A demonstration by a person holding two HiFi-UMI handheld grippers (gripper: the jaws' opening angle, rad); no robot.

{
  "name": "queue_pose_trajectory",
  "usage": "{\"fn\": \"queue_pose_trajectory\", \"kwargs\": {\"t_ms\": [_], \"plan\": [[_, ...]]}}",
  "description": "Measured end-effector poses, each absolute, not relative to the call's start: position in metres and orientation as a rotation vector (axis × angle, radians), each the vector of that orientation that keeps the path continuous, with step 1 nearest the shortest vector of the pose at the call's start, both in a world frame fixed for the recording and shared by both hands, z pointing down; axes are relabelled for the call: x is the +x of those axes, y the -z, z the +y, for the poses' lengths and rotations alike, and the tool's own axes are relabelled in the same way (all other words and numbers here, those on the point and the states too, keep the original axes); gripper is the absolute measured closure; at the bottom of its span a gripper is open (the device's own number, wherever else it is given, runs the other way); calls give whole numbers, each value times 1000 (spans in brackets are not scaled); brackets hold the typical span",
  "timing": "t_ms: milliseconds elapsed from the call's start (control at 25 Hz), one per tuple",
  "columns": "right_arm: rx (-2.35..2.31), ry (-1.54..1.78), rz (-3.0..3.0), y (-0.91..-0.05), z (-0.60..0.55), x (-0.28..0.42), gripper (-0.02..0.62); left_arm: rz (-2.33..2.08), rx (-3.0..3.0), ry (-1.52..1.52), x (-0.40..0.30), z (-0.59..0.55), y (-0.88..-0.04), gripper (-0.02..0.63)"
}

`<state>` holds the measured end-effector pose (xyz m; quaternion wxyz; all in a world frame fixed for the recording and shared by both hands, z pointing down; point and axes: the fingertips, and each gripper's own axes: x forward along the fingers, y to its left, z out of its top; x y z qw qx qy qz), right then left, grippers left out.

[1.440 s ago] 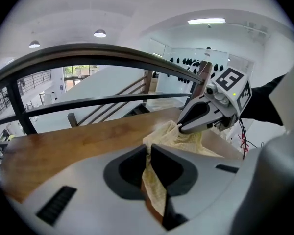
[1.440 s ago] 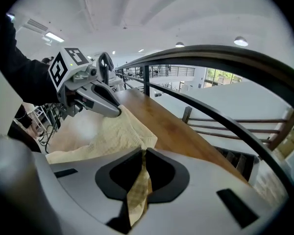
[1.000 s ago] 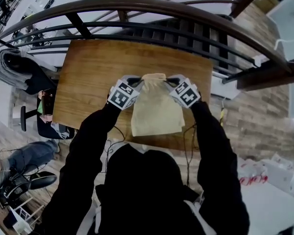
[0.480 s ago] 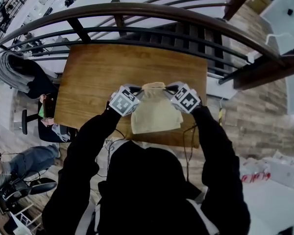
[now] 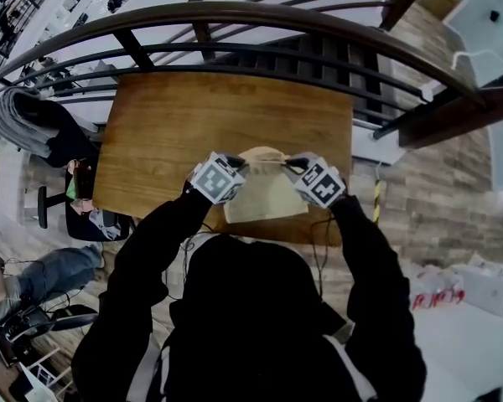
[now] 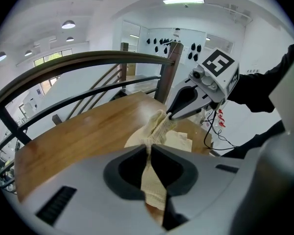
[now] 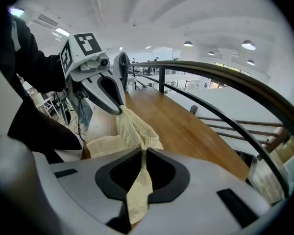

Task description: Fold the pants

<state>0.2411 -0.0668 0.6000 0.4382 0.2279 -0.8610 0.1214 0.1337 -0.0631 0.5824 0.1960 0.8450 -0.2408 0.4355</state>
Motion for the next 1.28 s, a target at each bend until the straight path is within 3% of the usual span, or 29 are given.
{"fn": "queue_pose_trajectory", "kwargs": {"t_ms": [1120, 1280], "plan": [[426, -407, -2049, -671, 41, 248, 565, -426, 2279, -1351, 155, 47, -655, 574], [362, -460, -2045, -676, 56, 243, 529, -353, 2232, -1373, 155, 63, -663, 564]]}}
